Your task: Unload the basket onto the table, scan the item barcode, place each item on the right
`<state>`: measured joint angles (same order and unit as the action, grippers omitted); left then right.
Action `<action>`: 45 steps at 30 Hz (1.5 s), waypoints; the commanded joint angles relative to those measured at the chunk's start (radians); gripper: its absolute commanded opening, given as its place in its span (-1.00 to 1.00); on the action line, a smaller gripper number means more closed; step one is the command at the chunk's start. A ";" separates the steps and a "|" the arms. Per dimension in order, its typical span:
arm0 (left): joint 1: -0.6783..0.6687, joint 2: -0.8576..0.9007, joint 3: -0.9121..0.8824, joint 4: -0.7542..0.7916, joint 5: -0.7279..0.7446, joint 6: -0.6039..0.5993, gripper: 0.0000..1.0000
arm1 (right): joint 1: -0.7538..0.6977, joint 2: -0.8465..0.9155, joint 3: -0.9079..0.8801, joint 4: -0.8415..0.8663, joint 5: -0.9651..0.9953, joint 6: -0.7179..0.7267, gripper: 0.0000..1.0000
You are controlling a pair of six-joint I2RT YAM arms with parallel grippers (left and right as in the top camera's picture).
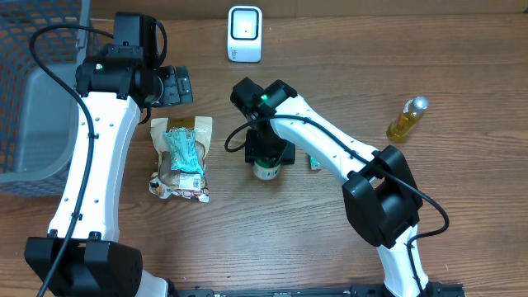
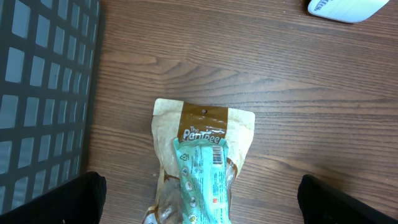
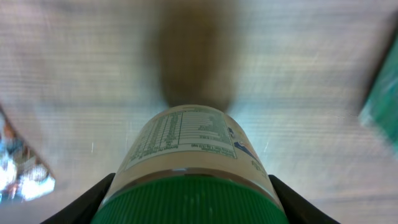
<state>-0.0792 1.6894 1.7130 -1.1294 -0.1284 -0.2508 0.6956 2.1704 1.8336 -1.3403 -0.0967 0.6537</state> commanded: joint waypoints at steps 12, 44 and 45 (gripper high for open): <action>-0.007 -0.003 0.019 0.004 -0.009 0.019 1.00 | -0.002 -0.010 0.027 -0.160 -0.256 0.000 -0.28; -0.007 -0.003 0.019 0.004 -0.009 0.019 0.99 | -0.002 -0.009 0.027 -0.344 -0.632 0.000 -0.38; -0.007 -0.003 0.019 0.004 -0.009 0.019 1.00 | -0.002 -0.010 0.027 -0.347 -0.634 0.000 -0.38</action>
<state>-0.0792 1.6894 1.7130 -1.1294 -0.1284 -0.2508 0.6952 2.1708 1.8336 -1.6760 -0.6910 0.6540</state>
